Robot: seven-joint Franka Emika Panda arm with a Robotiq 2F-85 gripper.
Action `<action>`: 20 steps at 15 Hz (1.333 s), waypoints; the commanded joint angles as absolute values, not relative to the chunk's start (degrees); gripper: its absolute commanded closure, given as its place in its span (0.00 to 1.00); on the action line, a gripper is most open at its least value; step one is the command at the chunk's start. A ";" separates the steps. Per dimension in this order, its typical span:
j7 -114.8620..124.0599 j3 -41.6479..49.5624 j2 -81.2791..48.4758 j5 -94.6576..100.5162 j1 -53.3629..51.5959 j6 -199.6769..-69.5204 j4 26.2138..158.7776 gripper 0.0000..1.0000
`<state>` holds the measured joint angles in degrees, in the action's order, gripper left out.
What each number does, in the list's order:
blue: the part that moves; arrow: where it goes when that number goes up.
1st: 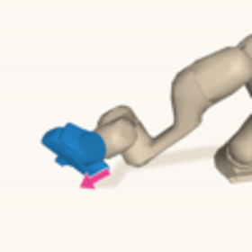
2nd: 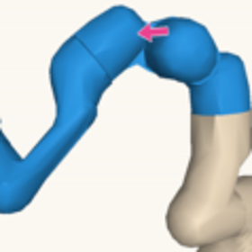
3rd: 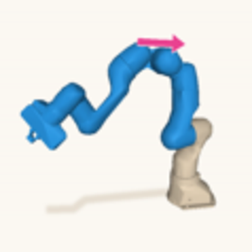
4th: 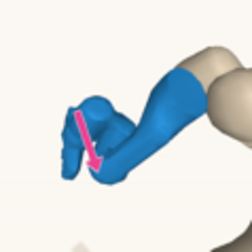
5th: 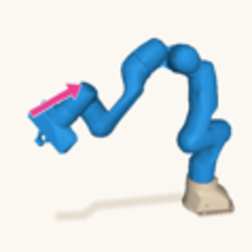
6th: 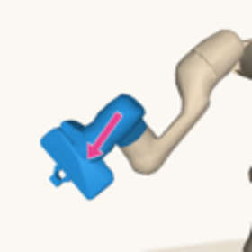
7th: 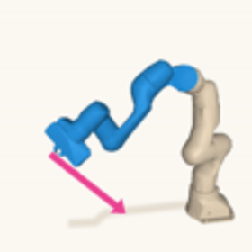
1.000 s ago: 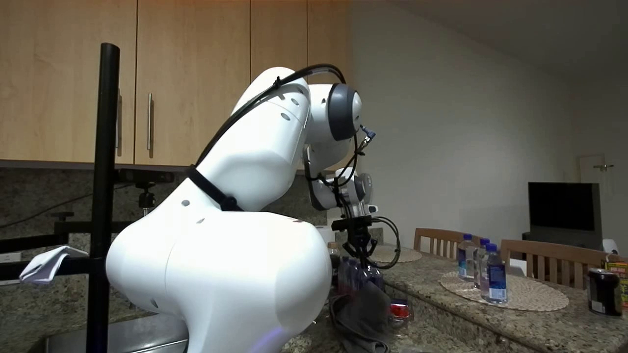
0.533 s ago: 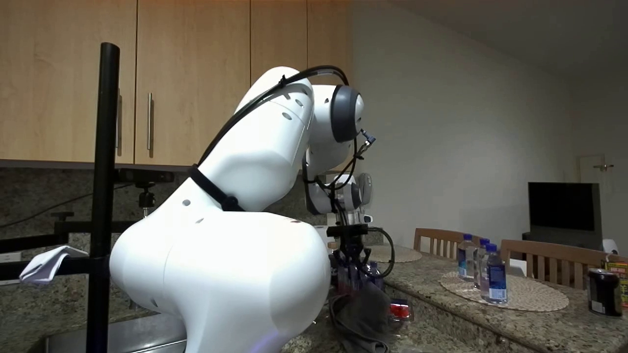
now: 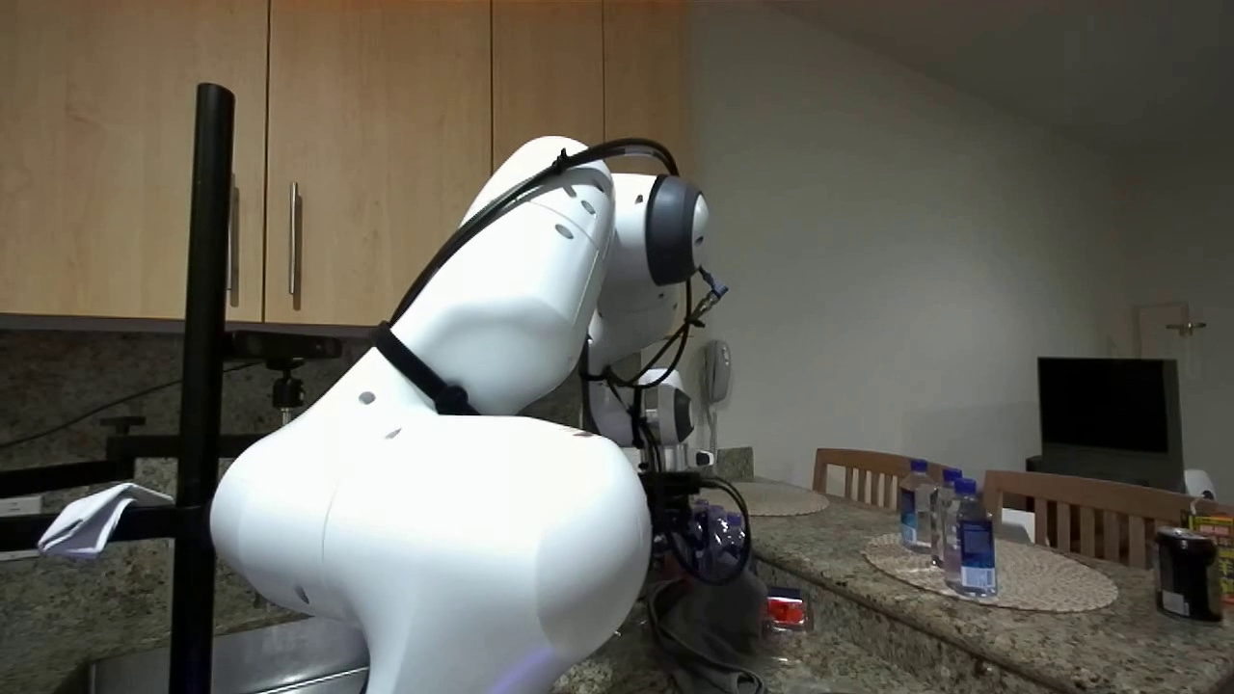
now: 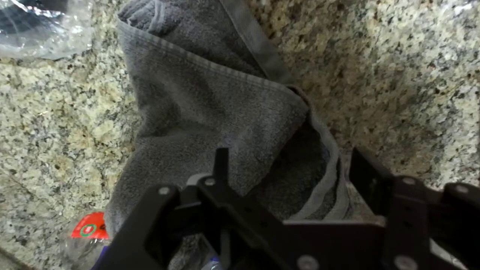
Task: Unfold the towel on the counter.
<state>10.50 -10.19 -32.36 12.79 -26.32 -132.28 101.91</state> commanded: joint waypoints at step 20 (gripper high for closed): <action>36.26 7.29 -41.76 31.41 -44.28 -147.30 105.17 0.68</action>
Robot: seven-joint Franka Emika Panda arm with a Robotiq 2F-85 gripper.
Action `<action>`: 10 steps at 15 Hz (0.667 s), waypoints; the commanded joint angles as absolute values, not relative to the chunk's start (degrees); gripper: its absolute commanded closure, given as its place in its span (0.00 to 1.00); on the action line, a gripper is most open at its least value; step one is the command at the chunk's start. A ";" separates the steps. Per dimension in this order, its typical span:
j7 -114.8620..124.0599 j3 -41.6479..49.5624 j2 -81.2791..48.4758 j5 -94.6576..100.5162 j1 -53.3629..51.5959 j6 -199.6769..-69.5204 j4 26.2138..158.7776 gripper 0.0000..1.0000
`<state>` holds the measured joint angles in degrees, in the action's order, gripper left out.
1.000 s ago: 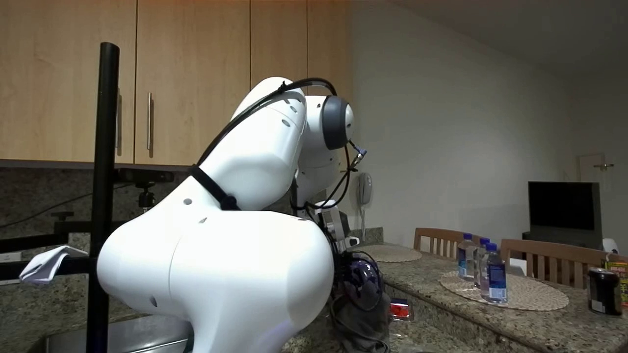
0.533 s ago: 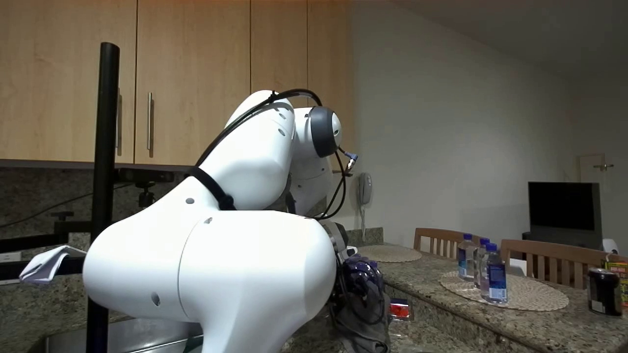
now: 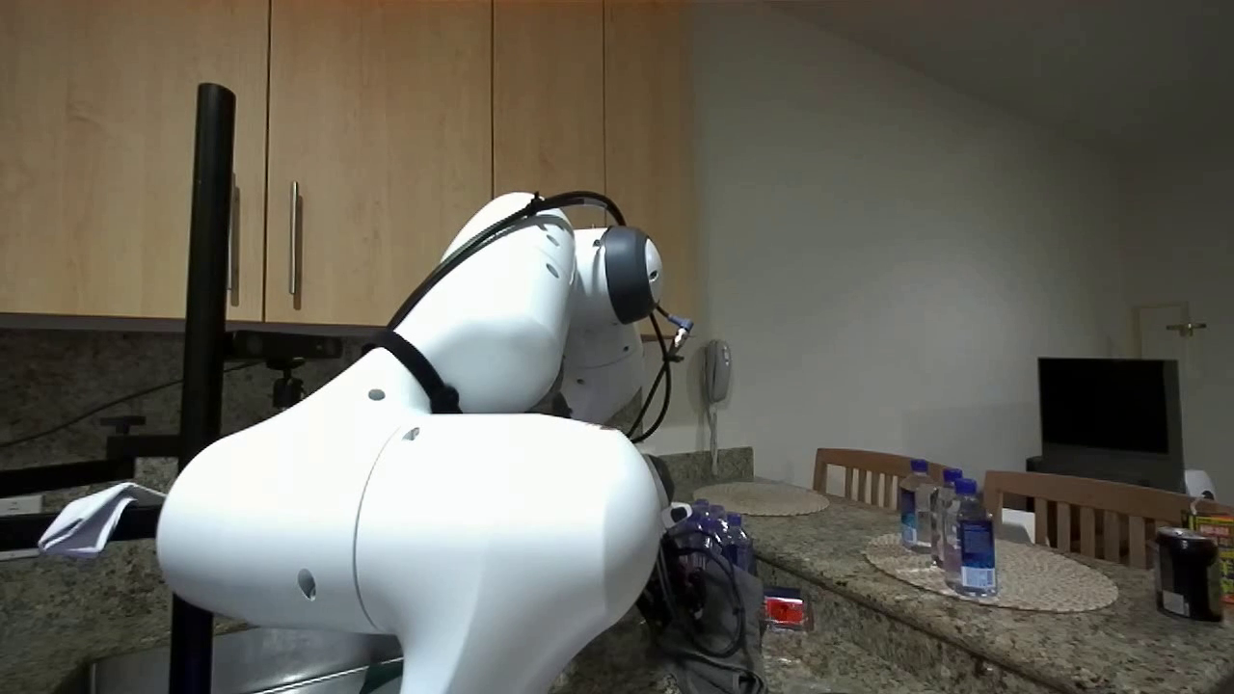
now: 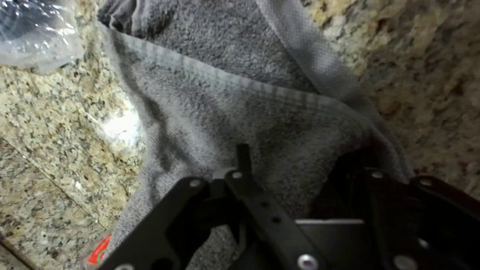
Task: Unfold the towel on the counter.
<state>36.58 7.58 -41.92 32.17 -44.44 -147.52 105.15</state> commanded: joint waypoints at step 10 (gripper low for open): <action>25.46 1.43 -37.96 22.71 -37.67 -147.24 107.00 0.93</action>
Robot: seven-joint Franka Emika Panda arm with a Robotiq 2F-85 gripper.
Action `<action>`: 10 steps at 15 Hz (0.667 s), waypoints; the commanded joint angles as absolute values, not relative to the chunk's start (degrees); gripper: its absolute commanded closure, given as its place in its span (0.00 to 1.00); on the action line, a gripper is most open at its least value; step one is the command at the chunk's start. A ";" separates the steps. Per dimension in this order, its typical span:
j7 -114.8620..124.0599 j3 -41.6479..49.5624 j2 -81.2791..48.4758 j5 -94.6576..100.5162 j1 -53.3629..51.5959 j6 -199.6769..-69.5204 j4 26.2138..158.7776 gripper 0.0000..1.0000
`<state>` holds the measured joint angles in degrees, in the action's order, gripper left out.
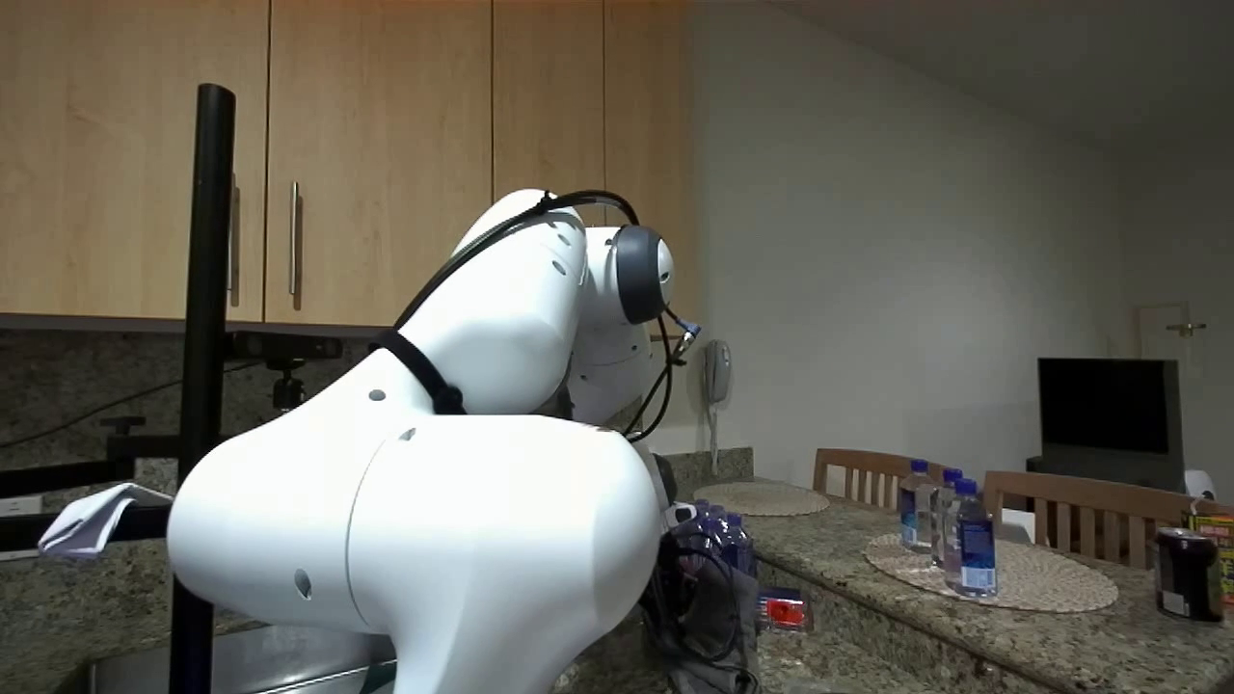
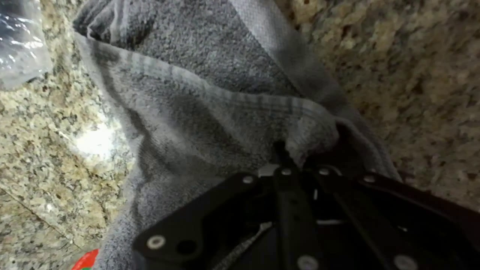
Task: Unfold the towel on the counter.
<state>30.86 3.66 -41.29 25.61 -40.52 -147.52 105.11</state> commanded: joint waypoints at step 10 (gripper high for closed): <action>16.77 -1.27 -25.91 23.94 -33.05 -146.06 108.08 0.92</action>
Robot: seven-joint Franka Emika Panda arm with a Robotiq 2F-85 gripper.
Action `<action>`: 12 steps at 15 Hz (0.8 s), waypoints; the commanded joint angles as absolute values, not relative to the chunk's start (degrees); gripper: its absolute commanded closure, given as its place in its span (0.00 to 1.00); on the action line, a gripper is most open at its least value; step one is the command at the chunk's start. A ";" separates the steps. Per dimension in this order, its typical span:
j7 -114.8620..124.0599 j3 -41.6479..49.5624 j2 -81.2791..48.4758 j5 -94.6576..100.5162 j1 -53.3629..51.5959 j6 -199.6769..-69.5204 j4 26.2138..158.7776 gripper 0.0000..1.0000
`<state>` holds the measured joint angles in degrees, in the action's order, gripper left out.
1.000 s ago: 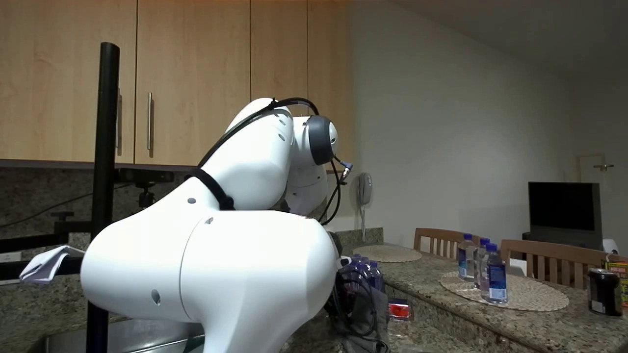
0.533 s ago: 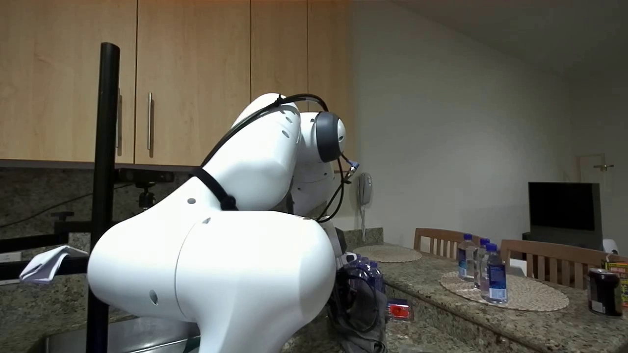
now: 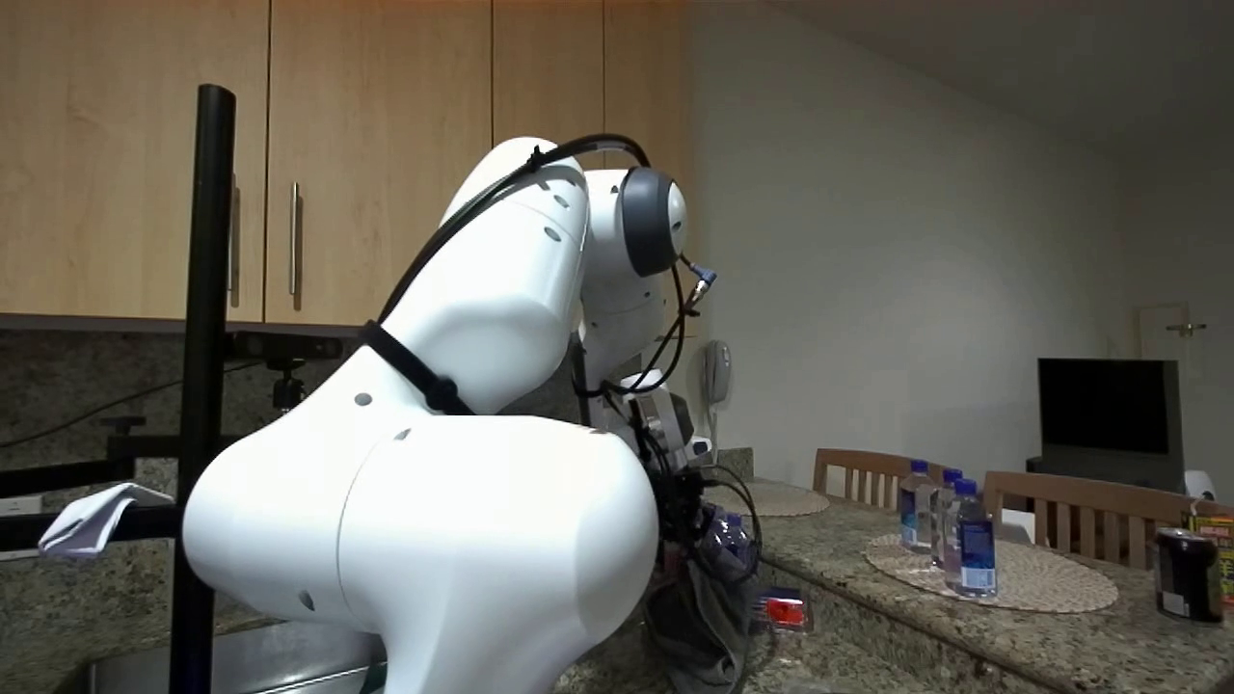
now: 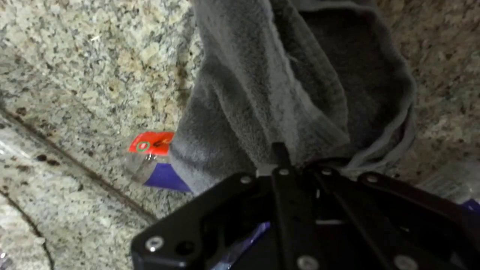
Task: Unfold the towel on the counter.
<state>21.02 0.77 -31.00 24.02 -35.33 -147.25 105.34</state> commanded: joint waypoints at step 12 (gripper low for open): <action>4.83 -7.97 -18.14 17.91 -20.19 -137.95 109.58 0.94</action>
<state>11.10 -4.85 -20.16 21.88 -23.31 -139.96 106.05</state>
